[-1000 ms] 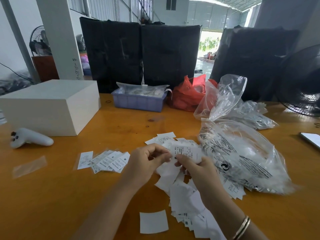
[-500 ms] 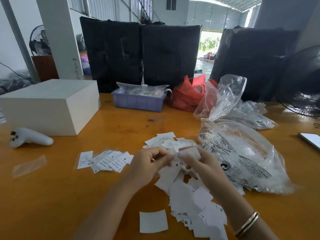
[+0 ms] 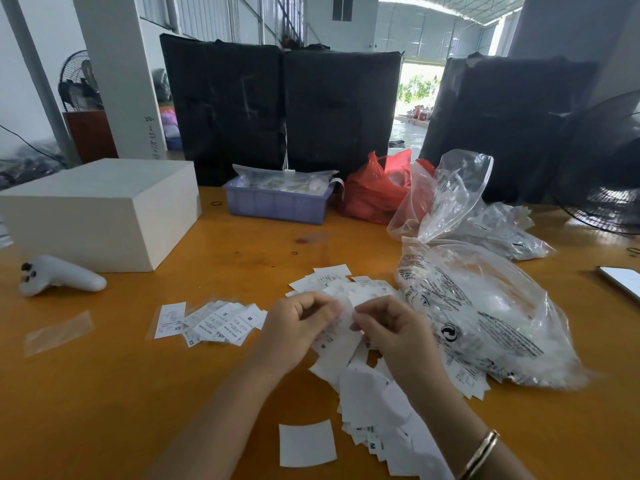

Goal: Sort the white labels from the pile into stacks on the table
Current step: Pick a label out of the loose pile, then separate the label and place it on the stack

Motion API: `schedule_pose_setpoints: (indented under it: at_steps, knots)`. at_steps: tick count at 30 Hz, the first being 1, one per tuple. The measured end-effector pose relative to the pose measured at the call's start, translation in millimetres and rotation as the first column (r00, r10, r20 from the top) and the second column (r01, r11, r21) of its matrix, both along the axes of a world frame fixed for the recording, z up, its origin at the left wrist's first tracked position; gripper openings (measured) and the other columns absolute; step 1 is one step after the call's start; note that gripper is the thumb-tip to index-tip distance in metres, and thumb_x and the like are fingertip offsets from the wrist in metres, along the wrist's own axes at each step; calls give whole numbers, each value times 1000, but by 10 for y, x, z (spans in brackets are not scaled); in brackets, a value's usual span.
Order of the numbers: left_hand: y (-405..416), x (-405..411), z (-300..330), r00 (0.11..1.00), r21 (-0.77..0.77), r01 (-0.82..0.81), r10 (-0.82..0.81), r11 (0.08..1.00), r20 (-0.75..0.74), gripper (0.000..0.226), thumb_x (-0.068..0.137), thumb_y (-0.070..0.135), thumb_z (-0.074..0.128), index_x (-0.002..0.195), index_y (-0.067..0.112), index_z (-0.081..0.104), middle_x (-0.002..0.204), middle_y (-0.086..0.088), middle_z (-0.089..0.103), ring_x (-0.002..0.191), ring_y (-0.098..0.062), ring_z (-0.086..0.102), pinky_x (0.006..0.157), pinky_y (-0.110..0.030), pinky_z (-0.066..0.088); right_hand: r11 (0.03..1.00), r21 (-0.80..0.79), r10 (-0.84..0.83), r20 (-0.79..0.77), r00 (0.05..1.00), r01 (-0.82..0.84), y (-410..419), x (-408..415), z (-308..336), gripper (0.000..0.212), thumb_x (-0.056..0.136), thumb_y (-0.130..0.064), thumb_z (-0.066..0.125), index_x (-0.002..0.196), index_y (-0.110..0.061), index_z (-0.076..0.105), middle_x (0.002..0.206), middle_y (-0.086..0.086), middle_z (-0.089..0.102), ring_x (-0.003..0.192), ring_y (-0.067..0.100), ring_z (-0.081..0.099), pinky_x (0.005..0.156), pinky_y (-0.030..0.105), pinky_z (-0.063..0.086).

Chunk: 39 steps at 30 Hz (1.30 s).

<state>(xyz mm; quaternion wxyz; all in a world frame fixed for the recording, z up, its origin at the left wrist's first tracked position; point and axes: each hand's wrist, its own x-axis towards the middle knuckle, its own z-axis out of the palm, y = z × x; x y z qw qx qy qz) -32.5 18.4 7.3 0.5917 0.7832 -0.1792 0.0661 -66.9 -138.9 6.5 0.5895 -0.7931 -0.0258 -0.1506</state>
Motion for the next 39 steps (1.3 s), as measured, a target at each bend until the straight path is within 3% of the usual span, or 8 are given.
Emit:
schedule_pose_setpoints:
  at_steps: [7, 12, 15, 20, 26, 33, 36, 39]
  knots:
    - [-14, 3, -15, 998, -46, -51, 50, 998, -34, 25, 71, 57, 55, 76, 35, 67, 68, 25, 64, 73, 10, 59, 54, -5, 44, 996, -79, 32, 57, 998, -27, 57, -10, -35, 7, 85, -24, 68, 81, -30, 66, 71, -13, 67, 56, 4, 54, 50, 15, 42]
    - [-12, -21, 7, 993, -53, 30, -36, 998, -117, 38, 67, 66, 51, 86, 40, 70, 80, 22, 68, 79, 7, 60, 59, -4, 45, 999, 43, -29, 22, 999, 28, 86, 3, -65, 15, 83, -11, 70, 79, -25, 68, 70, -11, 68, 59, 2, 58, 53, 14, 45]
    - [60, 11, 8, 988, -45, 76, -82, 996, -127, 15, 84, 41, 64, 99, 42, 67, 93, 13, 66, 85, 9, 58, 67, -5, 46, 986, 159, -39, -3, 999, 38, 41, 10, -57, 17, 84, -7, 68, 80, -24, 69, 74, -7, 72, 70, 8, 67, 63, 19, 54]
    - [259, 135, 11, 989, 100, -138, 142, 985, -29, 27, 91, 20, 62, 100, 45, 58, 94, 12, 60, 79, -2, 62, 59, -14, 53, 987, 156, -47, 24, 999, 43, 25, 16, -59, 15, 88, -14, 64, 90, -28, 67, 80, -9, 72, 76, 10, 68, 69, 25, 57]
    - [827, 430, -117, 795, 509, -570, 590, 645, 143, 36, 91, 13, 61, 125, 21, 53, 108, -4, 67, 67, -14, 59, 48, -24, 45, 968, 196, -187, 143, 972, 158, -198, 56, 34, 20, 91, -5, 56, 91, -23, 65, 77, -8, 71, 74, 4, 67, 65, 15, 53]
    - [806, 448, -271, 775, 710, -554, 582, 435, 248, 43, 87, 30, 66, 128, 29, 52, 123, 2, 62, 106, -19, 55, 76, -31, 52, 906, -75, -369, 345, 863, 417, -467, 89, 101, 18, 89, -3, 59, 95, -19, 66, 86, 0, 69, 61, 2, 57, 53, 12, 46]
    - [722, 434, -252, 758, 678, -614, 542, 404, 363, 45, 87, 35, 65, 129, 29, 53, 131, 1, 54, 116, -21, 46, 84, -31, 47, 771, -281, -434, 426, 794, 572, -656, 102, 105, 20, 90, 1, 58, 104, -6, 69, 100, 9, 68, 87, 20, 62, 73, 15, 49]
    - [542, 370, -199, 778, 602, -626, 454, 496, 435, 38, 88, 33, 63, 125, 27, 58, 127, 0, 56, 114, -20, 47, 85, -30, 46, 634, -529, -494, 285, 821, 565, -787, 134, 58, 30, 95, -6, 50, 121, -7, 64, 124, 12, 62, 113, 31, 55, 95, 43, 47]
